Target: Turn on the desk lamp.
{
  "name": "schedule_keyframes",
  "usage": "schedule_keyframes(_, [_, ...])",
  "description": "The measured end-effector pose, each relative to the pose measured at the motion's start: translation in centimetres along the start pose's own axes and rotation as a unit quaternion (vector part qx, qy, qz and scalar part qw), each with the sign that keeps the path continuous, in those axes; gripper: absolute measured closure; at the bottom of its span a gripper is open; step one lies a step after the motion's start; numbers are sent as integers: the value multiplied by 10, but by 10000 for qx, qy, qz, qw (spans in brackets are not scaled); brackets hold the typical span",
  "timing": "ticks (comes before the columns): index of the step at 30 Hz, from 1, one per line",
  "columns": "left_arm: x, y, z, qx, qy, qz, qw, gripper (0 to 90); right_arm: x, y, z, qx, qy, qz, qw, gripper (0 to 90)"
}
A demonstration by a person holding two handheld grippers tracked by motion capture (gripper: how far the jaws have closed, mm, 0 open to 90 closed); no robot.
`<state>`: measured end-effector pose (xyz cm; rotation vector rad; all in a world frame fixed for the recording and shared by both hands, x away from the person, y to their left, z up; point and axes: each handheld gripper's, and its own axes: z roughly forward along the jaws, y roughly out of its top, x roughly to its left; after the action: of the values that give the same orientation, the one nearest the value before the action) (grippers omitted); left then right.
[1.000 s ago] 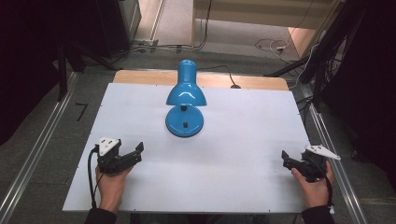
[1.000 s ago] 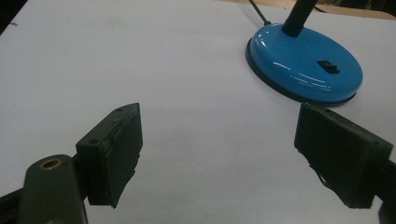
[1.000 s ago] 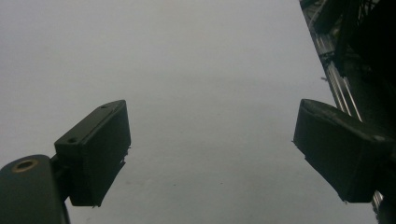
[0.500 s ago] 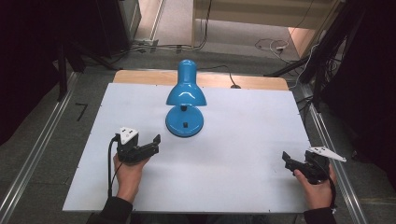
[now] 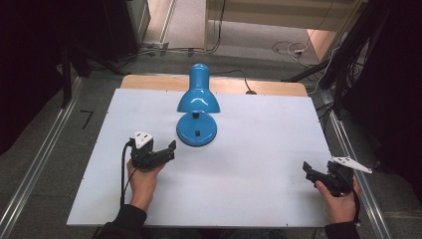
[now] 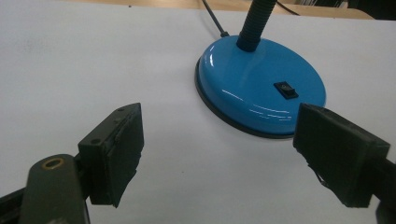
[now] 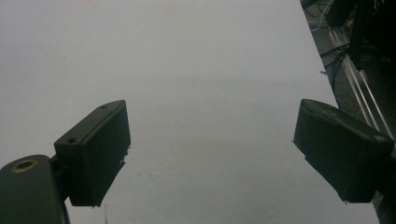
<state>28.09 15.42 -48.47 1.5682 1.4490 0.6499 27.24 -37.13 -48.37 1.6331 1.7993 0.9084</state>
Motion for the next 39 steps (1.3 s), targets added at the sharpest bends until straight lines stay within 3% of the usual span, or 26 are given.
schedule_keyframes(26, [-14, 3, 20, 113, -11, 220, 9997, 199, 1, -1, 5, 109, 144, -42, 9998, 102])
schedule_keyframes(39, [-23, 9, 30, 69, -62, 206, 9997, 211, 1, -1, 5, 101, 158, -32, 9998, 104])
